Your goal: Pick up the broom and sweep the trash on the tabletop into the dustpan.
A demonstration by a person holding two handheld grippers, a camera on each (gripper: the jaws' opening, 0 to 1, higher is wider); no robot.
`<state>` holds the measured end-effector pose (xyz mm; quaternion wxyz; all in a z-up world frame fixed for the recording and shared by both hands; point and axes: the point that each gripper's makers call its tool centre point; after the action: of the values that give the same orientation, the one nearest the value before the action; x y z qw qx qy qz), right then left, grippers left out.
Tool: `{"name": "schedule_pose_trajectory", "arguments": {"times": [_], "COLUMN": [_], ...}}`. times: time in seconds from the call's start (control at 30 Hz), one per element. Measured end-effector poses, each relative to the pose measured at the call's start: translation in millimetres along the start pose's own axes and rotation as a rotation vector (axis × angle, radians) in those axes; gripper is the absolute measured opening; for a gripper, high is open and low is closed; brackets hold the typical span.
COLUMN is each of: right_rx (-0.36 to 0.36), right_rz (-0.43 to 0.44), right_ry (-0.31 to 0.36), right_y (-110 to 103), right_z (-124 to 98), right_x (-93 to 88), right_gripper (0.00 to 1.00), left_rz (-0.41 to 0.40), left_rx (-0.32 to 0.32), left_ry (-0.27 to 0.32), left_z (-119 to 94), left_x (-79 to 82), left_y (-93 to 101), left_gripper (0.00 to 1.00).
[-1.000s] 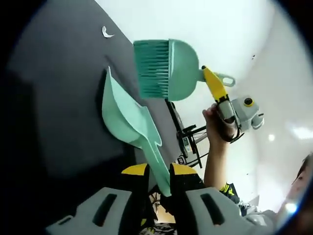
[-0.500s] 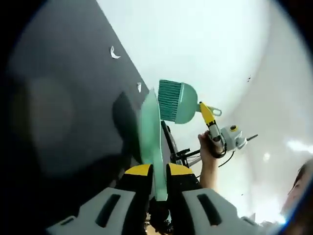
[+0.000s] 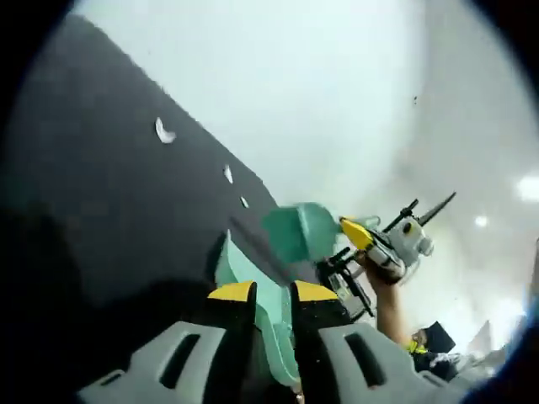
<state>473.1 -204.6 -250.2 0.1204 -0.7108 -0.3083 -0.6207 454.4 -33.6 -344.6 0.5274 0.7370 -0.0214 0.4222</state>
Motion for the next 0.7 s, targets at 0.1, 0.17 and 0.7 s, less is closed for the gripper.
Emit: {"name": "schedule_pose_trajectory", "arguments": {"times": [0.1, 0.17, 0.7], "right_rx": [-0.104, -0.119, -0.195], "right_rz": [0.053, 0.044, 0.109], "right_ry": [-0.044, -0.132, -0.183], "right_y": [9.3, 4.6, -11.2], "right_z": [-12.1, -18.6, -5.9], "right_x": [-7.3, -22.7, -31.2], "right_gripper": [0.04, 0.04, 0.04], "left_rz": [-0.016, 0.024, 0.501], "left_rx": [0.002, 0.01, 0.159], "left_ry": [-0.043, -0.112, -0.166], "left_z": [3.6, 0.7, 60.6], "left_x": [-4.7, -19.1, 5.2], "left_y": [-0.6, -4.6, -30.2], "left_gripper": [0.16, 0.16, 0.16]}}
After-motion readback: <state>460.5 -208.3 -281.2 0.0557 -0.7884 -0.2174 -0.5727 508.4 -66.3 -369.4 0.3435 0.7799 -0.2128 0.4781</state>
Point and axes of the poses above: the point that each gripper's makers call its tool centre point, and the gripper's own axes: z roughly forward along the fingers, y roughly to its right, x roughly out of its top, and after that the axes turned 5 degrees about y, right-handed
